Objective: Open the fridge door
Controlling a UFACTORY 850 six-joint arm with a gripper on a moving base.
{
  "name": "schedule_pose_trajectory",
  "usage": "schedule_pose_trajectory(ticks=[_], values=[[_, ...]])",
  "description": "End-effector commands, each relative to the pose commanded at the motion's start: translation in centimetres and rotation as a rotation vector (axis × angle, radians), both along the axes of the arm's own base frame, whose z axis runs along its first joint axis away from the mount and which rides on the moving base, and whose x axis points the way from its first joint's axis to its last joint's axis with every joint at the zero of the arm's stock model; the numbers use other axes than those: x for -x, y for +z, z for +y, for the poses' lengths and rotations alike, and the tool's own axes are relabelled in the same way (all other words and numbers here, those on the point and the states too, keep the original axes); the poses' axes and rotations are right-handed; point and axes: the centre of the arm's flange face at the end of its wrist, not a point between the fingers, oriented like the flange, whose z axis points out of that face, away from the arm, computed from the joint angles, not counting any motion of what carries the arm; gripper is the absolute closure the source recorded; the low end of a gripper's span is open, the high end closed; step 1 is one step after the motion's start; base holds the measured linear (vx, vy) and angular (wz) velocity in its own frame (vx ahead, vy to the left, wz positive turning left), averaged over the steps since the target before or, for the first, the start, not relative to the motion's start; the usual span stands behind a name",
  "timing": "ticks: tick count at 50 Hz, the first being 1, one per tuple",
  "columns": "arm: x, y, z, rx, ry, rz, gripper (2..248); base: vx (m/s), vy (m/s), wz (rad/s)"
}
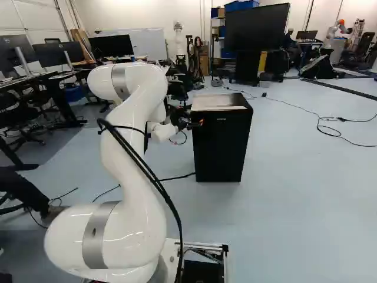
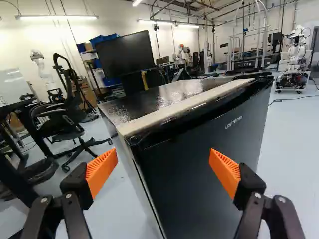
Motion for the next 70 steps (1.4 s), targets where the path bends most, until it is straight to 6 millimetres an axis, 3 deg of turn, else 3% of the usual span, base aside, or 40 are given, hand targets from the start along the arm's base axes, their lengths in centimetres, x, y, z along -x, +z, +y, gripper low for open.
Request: schedule_pose_trajectory(ticks=[13, 25, 70], values=[[-0.1, 0.0, -0.9, 0.000, -0.014, 0.000, 3, 0.000, 0.000, 0.000], [1.0, 0.3, -2.5, 0.002, -0.036, 0.015, 3, 0.000, 0.000, 0.000], [10.2, 2.0, -3.6, 0.007, -0.080, 0.120, 3, 0.000, -0.001, -0.004]])
